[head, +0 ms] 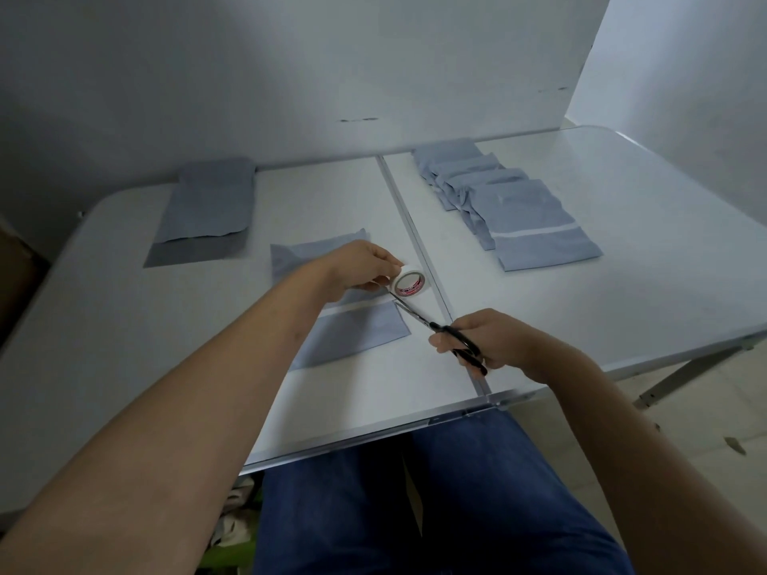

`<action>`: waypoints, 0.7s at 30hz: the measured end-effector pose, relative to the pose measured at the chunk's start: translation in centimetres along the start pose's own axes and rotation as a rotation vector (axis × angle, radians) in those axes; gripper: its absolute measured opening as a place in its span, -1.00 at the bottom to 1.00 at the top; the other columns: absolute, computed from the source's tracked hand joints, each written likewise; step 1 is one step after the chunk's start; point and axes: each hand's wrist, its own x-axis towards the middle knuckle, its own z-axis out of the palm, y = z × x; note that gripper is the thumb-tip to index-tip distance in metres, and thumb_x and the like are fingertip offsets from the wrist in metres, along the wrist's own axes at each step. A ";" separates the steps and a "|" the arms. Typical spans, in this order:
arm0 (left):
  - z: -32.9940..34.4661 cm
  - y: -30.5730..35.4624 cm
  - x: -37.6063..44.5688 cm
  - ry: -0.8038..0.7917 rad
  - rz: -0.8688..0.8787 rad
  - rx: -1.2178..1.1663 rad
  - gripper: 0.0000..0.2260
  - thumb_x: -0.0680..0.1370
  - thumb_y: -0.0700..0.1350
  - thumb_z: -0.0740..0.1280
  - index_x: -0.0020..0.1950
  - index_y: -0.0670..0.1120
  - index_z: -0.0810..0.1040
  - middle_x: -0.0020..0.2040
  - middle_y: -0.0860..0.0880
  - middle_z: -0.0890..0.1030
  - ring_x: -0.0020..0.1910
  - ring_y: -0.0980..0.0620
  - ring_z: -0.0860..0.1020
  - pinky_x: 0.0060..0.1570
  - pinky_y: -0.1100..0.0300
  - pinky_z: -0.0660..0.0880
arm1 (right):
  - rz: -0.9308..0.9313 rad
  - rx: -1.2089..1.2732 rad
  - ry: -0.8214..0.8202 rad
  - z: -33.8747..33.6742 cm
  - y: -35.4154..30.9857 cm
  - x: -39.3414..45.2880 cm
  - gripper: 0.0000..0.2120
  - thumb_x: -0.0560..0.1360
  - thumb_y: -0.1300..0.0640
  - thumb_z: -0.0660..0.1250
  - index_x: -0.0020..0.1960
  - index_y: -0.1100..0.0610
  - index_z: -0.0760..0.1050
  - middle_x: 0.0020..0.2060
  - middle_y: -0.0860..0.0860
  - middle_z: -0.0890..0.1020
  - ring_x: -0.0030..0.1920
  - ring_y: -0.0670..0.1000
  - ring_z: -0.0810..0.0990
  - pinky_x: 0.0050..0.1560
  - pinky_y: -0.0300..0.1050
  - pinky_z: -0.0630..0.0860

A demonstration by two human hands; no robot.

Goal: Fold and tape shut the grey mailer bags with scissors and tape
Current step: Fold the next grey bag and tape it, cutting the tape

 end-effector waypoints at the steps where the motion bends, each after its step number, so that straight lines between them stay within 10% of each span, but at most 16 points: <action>1: 0.0 0.0 0.0 -0.006 -0.012 -0.014 -0.90 0.56 -0.22 0.34 0.02 -0.13 0.64 -0.08 -0.08 0.62 -0.19 0.10 0.53 -0.06 0.26 0.51 | 0.000 0.030 0.004 0.2 0.0 0.2 -0.67 0.44 -0.10 0.44 -0.08 0.18 0.62 -0.47 0.00 0.57 -0.51 -0.06 0.49 -0.46 -0.28 0.43; 21: -0.1 0.0 0.2 -0.028 -0.073 -0.113 -0.88 0.55 -0.25 0.36 0.06 -0.15 0.64 0.00 -0.12 0.65 -0.14 0.07 0.57 -0.12 0.28 0.54 | -0.018 0.238 0.059 2.1 0.0 0.6 -0.65 0.45 -0.01 0.46 0.00 0.29 0.61 -0.43 0.03 0.53 -0.49 -0.07 0.46 -0.40 -0.30 0.46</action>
